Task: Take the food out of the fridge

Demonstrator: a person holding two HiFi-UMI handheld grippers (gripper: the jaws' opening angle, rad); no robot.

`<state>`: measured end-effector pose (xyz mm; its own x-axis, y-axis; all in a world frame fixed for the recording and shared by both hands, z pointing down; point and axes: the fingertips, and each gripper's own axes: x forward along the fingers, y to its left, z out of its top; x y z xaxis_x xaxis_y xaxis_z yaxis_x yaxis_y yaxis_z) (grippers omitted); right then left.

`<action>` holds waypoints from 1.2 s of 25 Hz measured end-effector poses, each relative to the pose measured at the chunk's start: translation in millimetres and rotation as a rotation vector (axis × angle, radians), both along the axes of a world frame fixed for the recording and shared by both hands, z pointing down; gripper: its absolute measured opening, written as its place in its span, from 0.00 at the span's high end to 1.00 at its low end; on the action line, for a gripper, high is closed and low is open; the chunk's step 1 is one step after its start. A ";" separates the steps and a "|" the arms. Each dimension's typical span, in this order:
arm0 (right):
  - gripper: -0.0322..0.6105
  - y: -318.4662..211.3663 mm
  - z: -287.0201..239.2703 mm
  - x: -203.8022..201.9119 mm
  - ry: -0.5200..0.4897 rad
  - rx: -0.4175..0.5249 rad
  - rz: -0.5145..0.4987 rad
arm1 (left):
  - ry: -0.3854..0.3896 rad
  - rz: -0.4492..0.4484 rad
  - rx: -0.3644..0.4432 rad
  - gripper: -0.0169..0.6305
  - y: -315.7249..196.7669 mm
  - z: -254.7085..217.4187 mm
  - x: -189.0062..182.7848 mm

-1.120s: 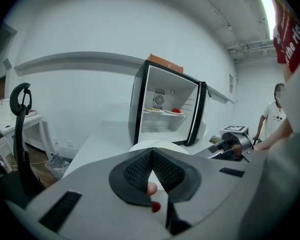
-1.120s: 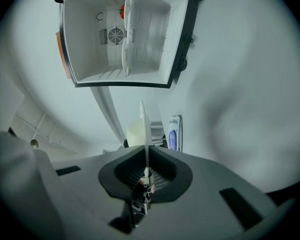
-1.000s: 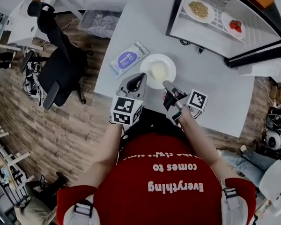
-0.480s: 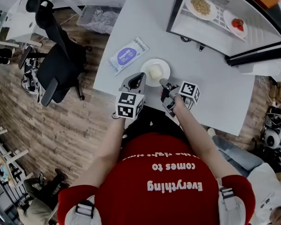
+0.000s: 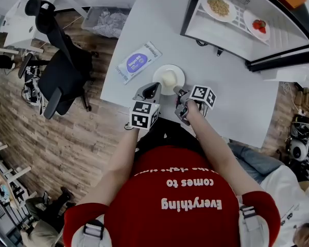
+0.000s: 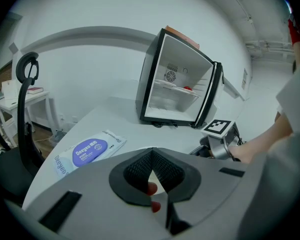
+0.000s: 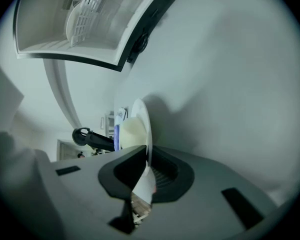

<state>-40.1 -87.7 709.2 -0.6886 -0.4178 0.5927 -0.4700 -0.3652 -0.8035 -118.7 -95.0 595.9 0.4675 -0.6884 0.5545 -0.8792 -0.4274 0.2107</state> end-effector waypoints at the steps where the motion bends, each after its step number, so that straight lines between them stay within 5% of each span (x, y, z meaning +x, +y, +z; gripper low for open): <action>1: 0.91 0.1 2.3 0.7 0.029 -0.011 -0.015 | -0.001 0.001 -0.004 0.98 -0.2 1.2 0.4; 10: 0.82 -0.1 15.4 2.6 0.324 -0.059 -0.175 | -0.002 0.008 -0.018 0.98 -1.7 6.5 1.8; 20: 0.74 -0.5 6.2 24.6 0.785 -0.049 -0.395 | -0.005 0.016 -0.019 0.98 -7.5 6.7 1.1; 24: 0.78 -4.8 -22.5 28.7 0.747 0.054 -0.304 | 0.000 0.023 -0.010 0.98 -12.2 4.1 2.8; 26: 0.91 -12.5 -45.5 25.5 0.677 0.163 -0.248 | 0.003 0.024 -0.004 0.98 -14.6 1.5 3.8; 30: 0.93 -24.1 -93.7 15.8 0.538 0.389 -0.179 | 0.006 0.043 0.019 0.98 -16.5 -8.0 9.3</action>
<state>-24.3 -111.8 615.5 -0.4189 -0.5766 0.7015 -0.8667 0.0232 -0.4984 -109.4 -111.5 587.9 0.5003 -0.6776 0.5390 -0.8586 -0.4688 0.2075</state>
